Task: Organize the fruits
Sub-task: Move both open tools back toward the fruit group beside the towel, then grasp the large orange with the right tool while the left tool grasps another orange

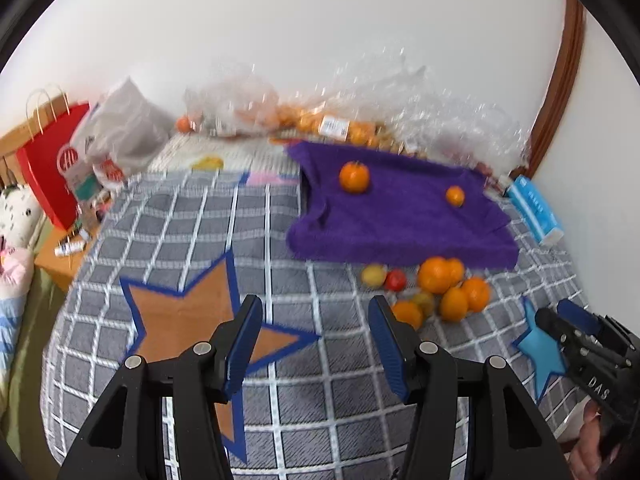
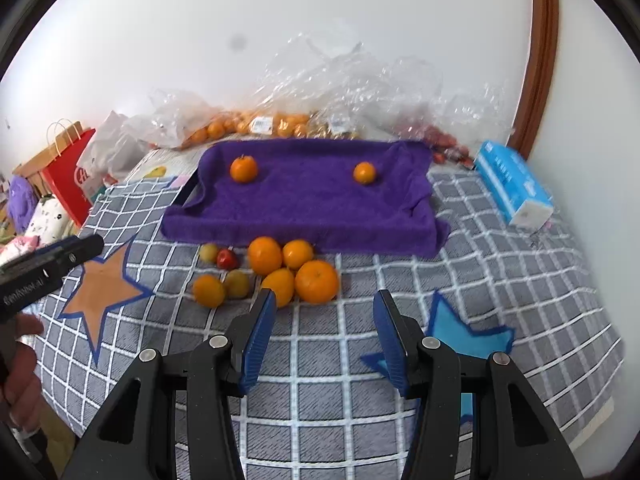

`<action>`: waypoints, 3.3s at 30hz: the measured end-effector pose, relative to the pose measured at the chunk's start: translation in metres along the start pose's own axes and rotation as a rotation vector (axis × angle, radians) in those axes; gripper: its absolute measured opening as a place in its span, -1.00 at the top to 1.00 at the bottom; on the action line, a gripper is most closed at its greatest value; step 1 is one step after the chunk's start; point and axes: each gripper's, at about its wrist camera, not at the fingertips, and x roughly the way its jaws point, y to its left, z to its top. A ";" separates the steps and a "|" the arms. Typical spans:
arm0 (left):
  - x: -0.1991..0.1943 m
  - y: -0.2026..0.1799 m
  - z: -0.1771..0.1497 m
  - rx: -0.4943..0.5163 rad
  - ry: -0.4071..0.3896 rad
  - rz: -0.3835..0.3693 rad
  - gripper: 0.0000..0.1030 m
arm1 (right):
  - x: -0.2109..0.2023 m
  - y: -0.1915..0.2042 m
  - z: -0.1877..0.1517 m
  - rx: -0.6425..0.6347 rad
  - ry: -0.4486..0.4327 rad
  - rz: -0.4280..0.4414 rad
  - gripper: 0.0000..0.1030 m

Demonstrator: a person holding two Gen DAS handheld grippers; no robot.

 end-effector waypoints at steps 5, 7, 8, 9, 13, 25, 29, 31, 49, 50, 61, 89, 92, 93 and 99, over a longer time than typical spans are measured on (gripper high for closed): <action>0.027 0.007 -0.018 -0.001 0.044 0.014 -0.01 | 0.028 -0.002 -0.012 0.015 0.026 0.007 0.03; 0.039 0.011 -0.022 -0.015 0.067 0.006 -0.01 | 0.038 -0.003 -0.013 0.010 0.031 0.006 0.10; 0.044 0.013 -0.022 -0.025 0.075 0.000 -0.01 | 0.043 -0.004 -0.013 0.011 0.033 0.004 0.12; 0.048 0.016 -0.023 -0.037 0.081 -0.003 -0.01 | 0.048 -0.004 -0.012 0.013 0.036 0.004 0.15; 0.061 0.024 -0.024 -0.065 0.068 -0.003 -0.01 | 0.066 -0.008 -0.006 0.041 0.052 0.033 0.17; 0.072 0.031 -0.029 -0.078 0.013 -0.026 -0.01 | 0.101 -0.006 0.010 0.072 0.069 0.062 0.17; 0.072 0.028 -0.031 -0.061 0.001 -0.008 -0.01 | 0.103 -0.008 0.010 0.075 0.066 0.070 0.22; 0.071 0.029 -0.031 -0.071 -0.005 -0.020 0.03 | 0.101 -0.009 0.009 0.073 0.066 0.072 0.23; 0.072 0.024 -0.034 -0.043 0.008 -0.013 -0.06 | 0.094 -0.015 -0.017 0.015 0.066 0.046 0.19; 0.072 0.023 -0.034 -0.037 0.009 -0.012 -0.07 | 0.096 -0.014 -0.017 0.008 0.064 0.038 0.19; 0.058 0.000 -0.030 0.021 0.013 -0.094 0.16 | 0.085 -0.026 -0.027 -0.023 0.024 -0.016 0.18; 0.072 -0.034 -0.029 0.144 0.077 -0.043 0.33 | 0.079 -0.041 -0.036 0.025 0.013 0.008 0.18; 0.075 -0.028 -0.029 0.114 0.071 -0.067 0.33 | 0.079 -0.041 -0.036 0.030 0.013 0.012 0.18; 0.075 -0.028 -0.030 0.112 0.060 -0.071 0.33 | 0.080 -0.042 -0.036 0.032 0.014 0.015 0.18; 0.081 -0.030 -0.029 0.113 0.033 -0.066 0.33 | 0.084 -0.043 -0.035 0.042 0.028 0.031 0.09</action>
